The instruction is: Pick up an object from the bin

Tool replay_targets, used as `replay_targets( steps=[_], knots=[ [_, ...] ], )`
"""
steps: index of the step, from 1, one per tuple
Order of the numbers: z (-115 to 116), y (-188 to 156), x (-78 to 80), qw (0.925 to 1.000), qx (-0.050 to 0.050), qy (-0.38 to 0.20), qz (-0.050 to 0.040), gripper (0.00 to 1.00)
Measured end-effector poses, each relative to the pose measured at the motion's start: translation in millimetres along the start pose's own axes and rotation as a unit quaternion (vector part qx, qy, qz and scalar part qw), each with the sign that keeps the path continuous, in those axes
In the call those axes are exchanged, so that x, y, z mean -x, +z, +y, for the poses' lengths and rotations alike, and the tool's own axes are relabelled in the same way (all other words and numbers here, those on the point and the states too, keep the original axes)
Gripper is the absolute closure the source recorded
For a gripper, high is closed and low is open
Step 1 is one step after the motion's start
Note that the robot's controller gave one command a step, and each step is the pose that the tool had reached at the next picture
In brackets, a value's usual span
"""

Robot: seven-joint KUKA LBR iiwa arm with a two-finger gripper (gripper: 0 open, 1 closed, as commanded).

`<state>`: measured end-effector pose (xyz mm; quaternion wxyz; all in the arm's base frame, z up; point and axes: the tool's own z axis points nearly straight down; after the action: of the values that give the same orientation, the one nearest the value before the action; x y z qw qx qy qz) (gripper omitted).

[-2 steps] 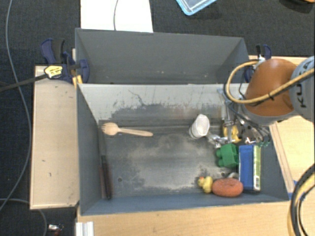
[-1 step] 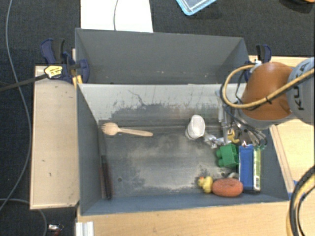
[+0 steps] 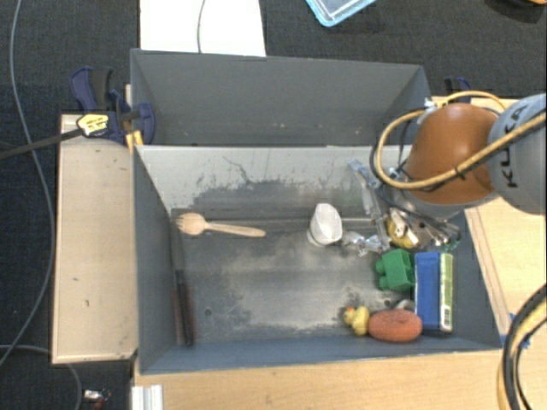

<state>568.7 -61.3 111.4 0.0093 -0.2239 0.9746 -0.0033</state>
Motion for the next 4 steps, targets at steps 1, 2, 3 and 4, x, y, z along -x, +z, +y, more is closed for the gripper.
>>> replay_targets(
  steps=[1, 2, 3, 4],
  knots=[
    [8, 1, 8.1, 0.9974, 0.000, -0.072, -0.0017, 0.00],
    [-2, 27, 15.7, 0.9930, -0.001, -0.118, -0.0029, 0.00],
    [14, -38, 22.8, 0.9889, 0.000, -0.149, -0.0022, 0.00],
    [-7, -47, -5.2, 0.9982, -0.001, -0.059, -0.0046, 0.00]
  ],
)
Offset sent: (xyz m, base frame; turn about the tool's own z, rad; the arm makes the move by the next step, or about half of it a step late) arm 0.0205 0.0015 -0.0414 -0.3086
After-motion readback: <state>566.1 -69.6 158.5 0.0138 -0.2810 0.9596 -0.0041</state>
